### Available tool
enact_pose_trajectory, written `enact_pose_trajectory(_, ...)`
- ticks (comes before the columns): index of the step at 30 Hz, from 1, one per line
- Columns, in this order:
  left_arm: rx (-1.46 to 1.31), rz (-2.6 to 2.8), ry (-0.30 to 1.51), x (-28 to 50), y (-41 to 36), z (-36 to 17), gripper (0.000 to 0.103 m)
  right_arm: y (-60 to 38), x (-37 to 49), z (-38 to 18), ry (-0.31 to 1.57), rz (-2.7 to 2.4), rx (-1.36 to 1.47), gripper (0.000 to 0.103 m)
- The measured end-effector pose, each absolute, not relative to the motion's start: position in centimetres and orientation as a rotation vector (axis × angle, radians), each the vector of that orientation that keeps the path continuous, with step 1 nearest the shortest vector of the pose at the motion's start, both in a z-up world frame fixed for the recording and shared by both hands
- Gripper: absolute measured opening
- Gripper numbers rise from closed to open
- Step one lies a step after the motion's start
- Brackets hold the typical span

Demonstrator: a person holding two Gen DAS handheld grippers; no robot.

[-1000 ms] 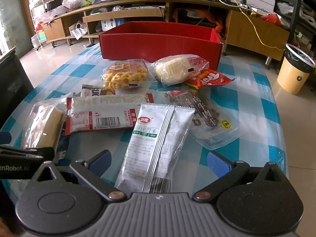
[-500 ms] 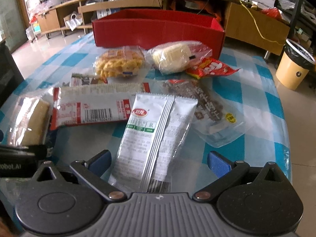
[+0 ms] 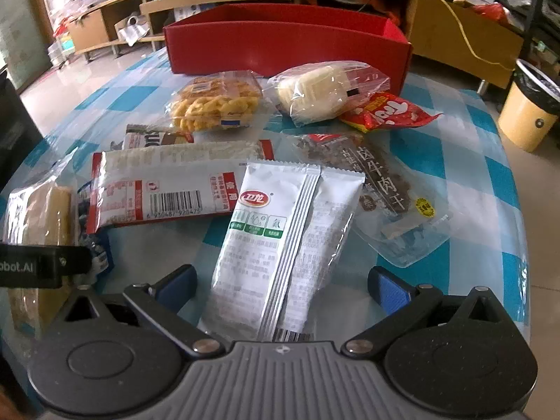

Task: Organize snacks
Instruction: 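Grasp the white sachet pack with the right tool while the left tool grasps the clear bread bag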

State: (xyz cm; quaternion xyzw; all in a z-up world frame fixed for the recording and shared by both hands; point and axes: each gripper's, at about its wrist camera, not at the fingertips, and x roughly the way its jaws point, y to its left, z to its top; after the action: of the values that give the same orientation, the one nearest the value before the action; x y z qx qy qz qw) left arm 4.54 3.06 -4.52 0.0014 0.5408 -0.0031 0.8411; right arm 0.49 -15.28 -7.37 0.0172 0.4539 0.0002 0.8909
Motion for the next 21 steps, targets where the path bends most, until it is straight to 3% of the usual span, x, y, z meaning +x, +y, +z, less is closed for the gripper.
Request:
enact_pose_trajectory(2, 0.016, -0.009, 1.137, 4.4, 2.9, -4.5, 0.103, -15.3, 0.4, -7.4, 0.938, 0.011, 0.027, 0.101)
enact_pose_trajectory(4, 0.022, -0.016, 1.131, 4.1, 2.8, -4.3, 0.1, -15.3, 0.1, -7.2, 0.928, 0.022, 0.014, 0.091)
enact_pose_trajectory(9, -0.012, -0.061, 1.126, 3.9, 2.8, -3.9, 0.082, -15.5, -0.4, -6.5, 0.9, 0.045, 0.004, 0.062)
enact_pose_trajectory(21, -0.008, -0.071, 1.111, 3.0, 2.6, -3.0, 0.072, -16.6, -0.9, -5.9, 0.91, 0.085, 0.06, 0.044)
